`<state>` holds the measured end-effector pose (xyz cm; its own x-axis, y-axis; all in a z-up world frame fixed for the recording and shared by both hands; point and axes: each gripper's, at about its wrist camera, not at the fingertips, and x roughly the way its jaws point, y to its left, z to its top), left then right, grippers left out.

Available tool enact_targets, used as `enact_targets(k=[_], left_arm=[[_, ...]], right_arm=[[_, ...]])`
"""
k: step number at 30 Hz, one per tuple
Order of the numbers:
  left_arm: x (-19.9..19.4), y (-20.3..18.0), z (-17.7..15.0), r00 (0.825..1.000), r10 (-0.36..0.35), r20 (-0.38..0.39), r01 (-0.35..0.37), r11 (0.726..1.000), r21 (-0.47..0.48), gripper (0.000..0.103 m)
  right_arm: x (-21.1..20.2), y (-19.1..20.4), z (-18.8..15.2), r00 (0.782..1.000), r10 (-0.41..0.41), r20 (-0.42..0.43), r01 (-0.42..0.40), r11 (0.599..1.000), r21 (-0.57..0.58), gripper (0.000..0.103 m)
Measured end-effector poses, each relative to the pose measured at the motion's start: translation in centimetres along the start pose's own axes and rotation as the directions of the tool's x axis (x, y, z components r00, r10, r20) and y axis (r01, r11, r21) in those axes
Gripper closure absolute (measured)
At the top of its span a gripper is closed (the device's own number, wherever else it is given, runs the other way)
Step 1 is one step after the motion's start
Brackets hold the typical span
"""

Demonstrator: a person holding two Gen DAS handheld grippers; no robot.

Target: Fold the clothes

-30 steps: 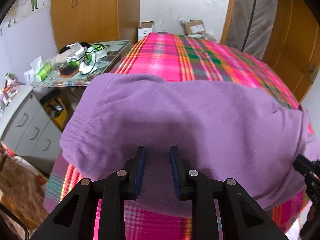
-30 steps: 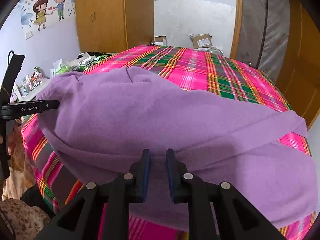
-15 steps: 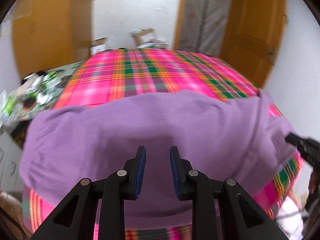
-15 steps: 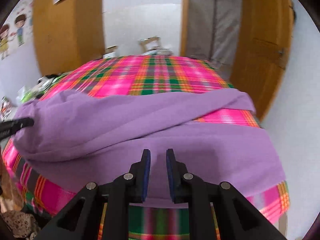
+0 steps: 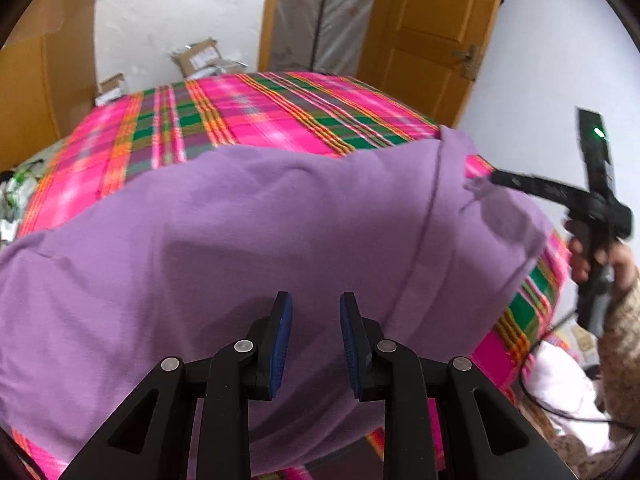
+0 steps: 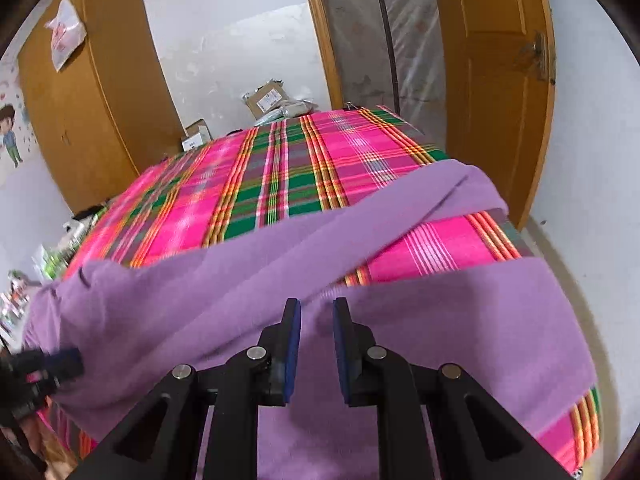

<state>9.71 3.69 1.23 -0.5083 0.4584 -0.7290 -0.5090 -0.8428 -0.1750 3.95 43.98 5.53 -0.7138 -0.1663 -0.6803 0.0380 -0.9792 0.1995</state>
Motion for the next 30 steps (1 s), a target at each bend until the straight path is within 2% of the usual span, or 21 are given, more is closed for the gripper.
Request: enact_targets(k=[2,7,11,14,16,19,21,23,25,30], left_arm=[[0.3,-0.3,-0.2,1.0,-0.018,-0.013,0.018,1.0,0.016,0.078],[0.7,-0.8,-0.5,0.999,-0.037,-0.027,0.038,0.998,0.042,0.078],[0.9,-1.6,-0.6,0.999,-0.038,-0.039,0.041,0.996,0.085,0.078],[1.1,-2.0,-0.8,0.999,-0.026,-0.037,0.03,0.993,0.111,0.078],[1.1,-2.2,-0.8,0.999,-0.022,-0.036,0.026,0.993,0.116,0.078],[1.0,-2.2,-0.8,0.999,-0.021,-0.036,0.025,0.992,0.12,0.078],[1.0,-2.2,-0.8,0.999,-0.02,-0.036,0.025,0.992,0.121,0.078],[1.0,-2.3,-0.8,0.999,-0.017,-0.036,0.022,0.992,0.122,0.078],[1.0,-2.4,-0.8,0.999,-0.011,-0.035,0.015,0.992,0.127,0.078],[0.9,-2.9,-0.9,0.999,0.001,-0.032,0.004,0.99,0.143,0.078]], right_arm=[[0.8,0.0,0.8,1.0,0.016,-0.007,-0.016,1.0,0.005,0.074],[3.0,0.7,2.3,0.999,0.015,-0.046,-0.016,1.0,-0.022,0.071],[4.8,0.8,3.5,0.997,0.011,-0.07,-0.012,1.0,-0.015,0.064],[6.1,0.9,4.5,0.996,0.011,-0.086,-0.01,1.0,0.004,0.062],[7.2,0.9,4.8,0.993,-0.03,-0.111,0.03,1.0,0.005,0.062],[8.0,0.5,4.7,0.989,-0.04,-0.141,0.046,0.998,0.04,0.062],[8.2,0.2,4.6,0.988,-0.043,-0.152,0.052,0.997,0.059,0.068],[8.0,-0.1,4.4,0.988,-0.052,-0.146,0.061,0.996,0.059,0.088],[7.6,-0.2,4.2,0.989,-0.047,-0.137,0.054,0.997,0.051,0.098],[5.9,-0.2,3.8,0.994,-0.059,-0.089,0.061,0.998,0.024,0.101]])
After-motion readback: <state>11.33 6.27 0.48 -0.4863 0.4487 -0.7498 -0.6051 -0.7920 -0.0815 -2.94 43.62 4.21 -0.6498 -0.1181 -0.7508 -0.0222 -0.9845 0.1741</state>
